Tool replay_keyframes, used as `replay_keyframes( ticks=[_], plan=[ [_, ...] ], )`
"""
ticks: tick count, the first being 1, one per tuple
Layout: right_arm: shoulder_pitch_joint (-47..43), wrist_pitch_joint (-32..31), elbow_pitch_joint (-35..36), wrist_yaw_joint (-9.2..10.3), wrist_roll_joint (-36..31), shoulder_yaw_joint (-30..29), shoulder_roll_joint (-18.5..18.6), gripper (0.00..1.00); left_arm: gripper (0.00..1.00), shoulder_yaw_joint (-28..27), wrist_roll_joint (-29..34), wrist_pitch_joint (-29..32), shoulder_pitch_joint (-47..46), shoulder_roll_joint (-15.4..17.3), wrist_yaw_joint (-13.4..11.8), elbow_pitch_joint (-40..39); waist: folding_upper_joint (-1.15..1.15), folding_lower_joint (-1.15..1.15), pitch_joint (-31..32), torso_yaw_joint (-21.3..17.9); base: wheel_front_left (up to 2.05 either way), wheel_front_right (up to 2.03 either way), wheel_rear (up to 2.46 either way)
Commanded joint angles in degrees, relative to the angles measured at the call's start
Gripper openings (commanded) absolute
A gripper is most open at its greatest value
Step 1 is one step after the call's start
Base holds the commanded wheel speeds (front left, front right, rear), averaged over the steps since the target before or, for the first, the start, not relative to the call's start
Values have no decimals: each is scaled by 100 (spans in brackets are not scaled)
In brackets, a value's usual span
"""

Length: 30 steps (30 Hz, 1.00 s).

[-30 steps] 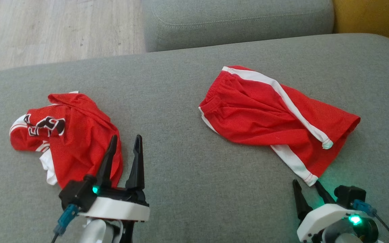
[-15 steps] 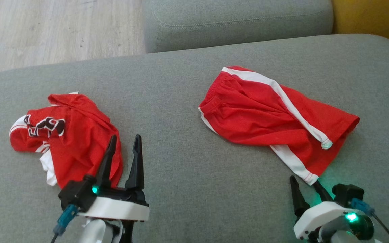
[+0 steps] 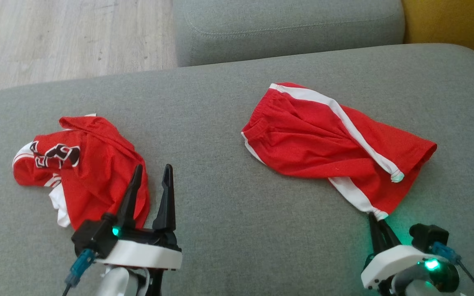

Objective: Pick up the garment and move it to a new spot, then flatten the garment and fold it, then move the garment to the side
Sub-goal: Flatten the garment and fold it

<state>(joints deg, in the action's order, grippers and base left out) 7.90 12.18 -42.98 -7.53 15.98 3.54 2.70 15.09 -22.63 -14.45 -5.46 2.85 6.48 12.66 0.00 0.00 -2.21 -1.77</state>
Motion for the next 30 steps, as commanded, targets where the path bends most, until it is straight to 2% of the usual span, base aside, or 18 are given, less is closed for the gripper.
replay_keyframes(
  ticks=[1,5,12,18,24,30],
  plan=[
    [294,110,137,4,-49,114,18,0,100,-153,12,-55,-183,3,-35,-184,0,0,-4,4,0,0,0],
    [318,183,182,4,-131,-38,18,0,100,-183,27,-55,-171,3,-36,-199,0,0,-13,-11,0,0,0],
    [306,209,462,4,-679,-609,18,0,100,-251,116,-55,-203,3,-16,-190,0,0,-50,-189,0,0,0],
    [194,-94,959,4,-1260,-1058,18,0,100,-155,252,-55,-411,13,38,-65,0,0,-151,-428,0,0,0],
    [124,-629,1409,4,-1638,-1205,18,0,100,305,330,1,-900,60,83,357,0,0,-341,-680,0,0,0],
    [169,-848,1784,4,-1638,-1043,18,0,100,1215,299,599,-1620,178,98,1042,0,0,-630,-877,0,0,0]
  ],
)
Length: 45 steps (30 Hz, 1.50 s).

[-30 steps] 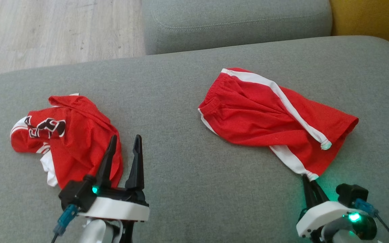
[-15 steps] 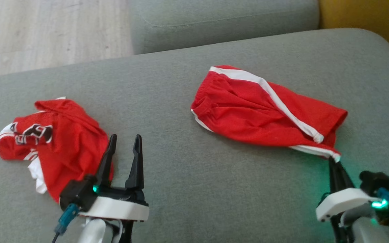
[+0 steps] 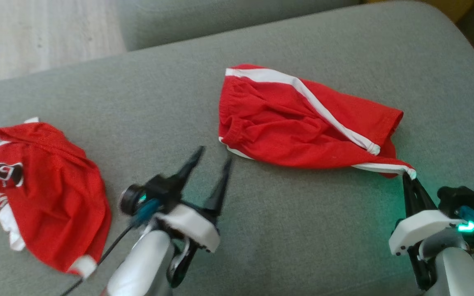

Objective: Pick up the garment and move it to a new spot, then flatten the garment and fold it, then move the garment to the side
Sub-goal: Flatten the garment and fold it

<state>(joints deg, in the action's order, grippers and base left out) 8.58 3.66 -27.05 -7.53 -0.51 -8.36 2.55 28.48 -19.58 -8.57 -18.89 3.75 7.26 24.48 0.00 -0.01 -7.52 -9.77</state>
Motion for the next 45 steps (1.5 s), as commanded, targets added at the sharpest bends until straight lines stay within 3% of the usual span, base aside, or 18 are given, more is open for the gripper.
replay_keyframes(
  ticks=[1,5,13,28,39,40,41,42,45],
  plan=[
    [110,-16,231,4,23,173,32,0,100,65,-45,128,-407,125,20,-26,0,1,-147,-101,0,0,0],
    [170,-59,345,4,75,295,32,0,100,585,-177,422,-906,313,21,444,0,1,-328,-216,0,0,0],
    [289,-31,404,4,160,436,32,0,100,997,-127,520,-1616,526,22,1269,0,1,-576,-378,0,0,0],
    [437,95,309,4,330,604,32,0,100,1589,-340,-169,-2410,532,17,2167,0,1,-794,-517,0,0,0],
    [507,135,258,4,369,612,32,0,100,2065,-516,-127,-2607,448,22,2525,0,1,-822,-553,0,0,0],
    [515,138,254,4,368,610,32,0,87,2146,-572,-96,-2609,450,22,2524,0,1,-821,-554,0,0,0],
    [529,140,251,4,367,608,32,0,34,2226,-638,-64,-2610,457,22,2516,0,1,-820,-554,0,0,0],
    [546,146,249,4,365,605,32,0,0,2302,-710,-40,-2615,470,22,2498,0,1,-819,-551,0,0,0],
    [588,183,263,4,361,601,32,0,0,2460,-925,-43,-2633,539,22,2445,0,1,-772,-509,0,0,0]
  ],
)
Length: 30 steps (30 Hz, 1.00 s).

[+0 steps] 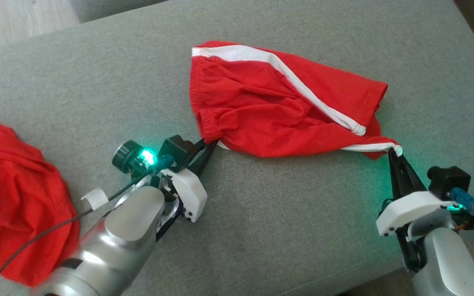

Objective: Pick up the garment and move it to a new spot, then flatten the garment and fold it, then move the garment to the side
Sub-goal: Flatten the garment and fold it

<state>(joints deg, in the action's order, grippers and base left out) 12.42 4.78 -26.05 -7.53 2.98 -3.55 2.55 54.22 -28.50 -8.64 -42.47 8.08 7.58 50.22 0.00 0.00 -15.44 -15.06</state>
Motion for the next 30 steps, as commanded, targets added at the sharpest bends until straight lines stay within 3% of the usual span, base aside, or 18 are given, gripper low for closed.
replay_keyframes(
  ticks=[1,14,20,23,30],
  plan=[
    [213,82,172,4,3,126,32,0,0,-78,-102,-52,-277,132,-10,-145,0,0,44,43,0,0,0],
    [617,-72,811,4,-78,316,51,0,0,-107,-755,-221,-353,715,-10,-766,0,0,741,488,0,0,0],
    [1257,-385,1122,4,374,786,348,0,0,-468,-1073,115,-683,1089,-48,-1249,0,0,1166,636,0,0,0],
    [1767,-253,1293,4,656,809,443,0,0,-610,-1176,390,-947,1314,-61,-1466,0,0,1371,684,0,0,0],
    [2549,-421,1096,4,880,1261,712,0,0,-1095,-1505,788,-1533,1670,-248,-1807,0,0,1673,795,0,0,0]
  ],
)
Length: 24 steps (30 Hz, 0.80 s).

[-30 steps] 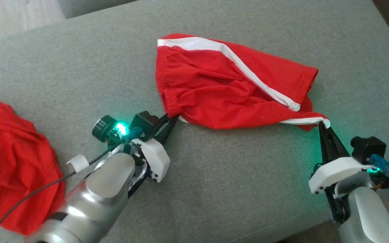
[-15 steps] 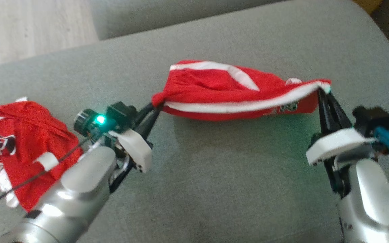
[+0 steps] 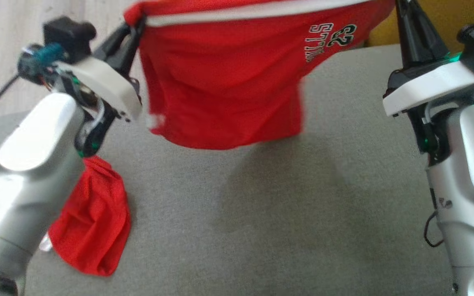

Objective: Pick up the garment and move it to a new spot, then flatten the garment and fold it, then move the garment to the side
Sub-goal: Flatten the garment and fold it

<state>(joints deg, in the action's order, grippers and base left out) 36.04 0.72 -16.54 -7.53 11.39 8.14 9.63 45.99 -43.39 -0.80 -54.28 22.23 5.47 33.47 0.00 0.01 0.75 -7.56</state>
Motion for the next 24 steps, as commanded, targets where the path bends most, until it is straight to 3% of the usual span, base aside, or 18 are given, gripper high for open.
replay_keyframes(
  ticks=[1,14,19,24],
  plan=[
    [235,-17,116,4,58,153,41,0,0,-286,-20,32,-380,289,-54,-185,0,-1,86,64,0,0,0],
    [-65,-343,261,4,204,383,452,0,0,-337,-301,419,329,788,-404,-1669,0,-1,165,236,0,0,0],
    [89,-537,203,4,229,442,468,0,0,-480,-376,575,471,1086,-656,-2202,0,-1,-106,165,0,0,0],
    [711,-634,-250,4,276,434,447,0,0,-435,-168,737,116,1231,-612,-2185,0,-1,-650,92,0,0,0]
  ],
)
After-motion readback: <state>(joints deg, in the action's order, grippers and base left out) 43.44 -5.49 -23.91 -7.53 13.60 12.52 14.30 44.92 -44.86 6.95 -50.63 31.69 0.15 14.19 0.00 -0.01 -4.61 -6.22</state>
